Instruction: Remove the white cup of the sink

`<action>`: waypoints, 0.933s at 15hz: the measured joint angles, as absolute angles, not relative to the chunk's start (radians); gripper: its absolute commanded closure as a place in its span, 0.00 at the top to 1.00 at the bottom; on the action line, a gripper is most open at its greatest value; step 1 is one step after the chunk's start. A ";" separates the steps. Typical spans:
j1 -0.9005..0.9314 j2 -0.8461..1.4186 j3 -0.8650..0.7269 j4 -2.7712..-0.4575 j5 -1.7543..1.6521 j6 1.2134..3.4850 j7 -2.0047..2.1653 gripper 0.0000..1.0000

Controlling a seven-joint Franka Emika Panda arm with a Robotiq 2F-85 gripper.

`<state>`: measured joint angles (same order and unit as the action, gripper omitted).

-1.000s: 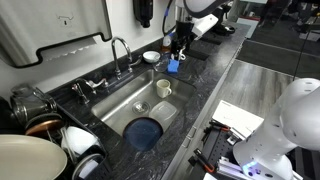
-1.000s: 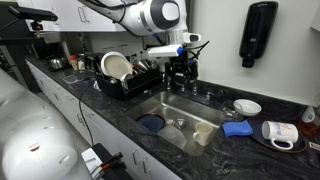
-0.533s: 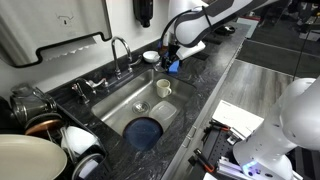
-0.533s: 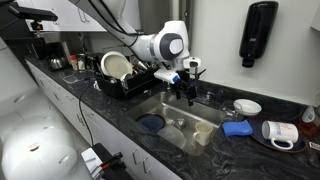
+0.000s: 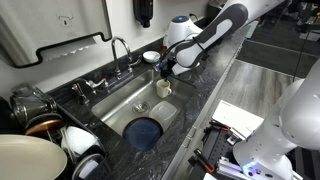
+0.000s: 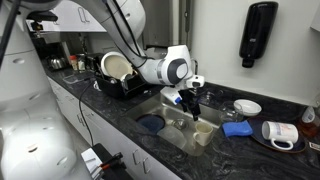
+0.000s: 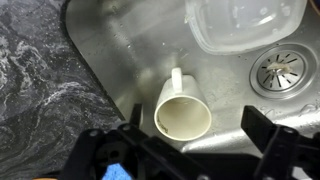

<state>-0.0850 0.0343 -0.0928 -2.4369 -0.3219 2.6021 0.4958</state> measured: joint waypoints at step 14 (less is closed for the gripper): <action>-0.088 0.335 -0.127 -2.423 -0.100 2.968 0.238 1.00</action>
<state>-0.0876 0.3347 -0.1274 -2.4227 -0.0997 2.9676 0.2376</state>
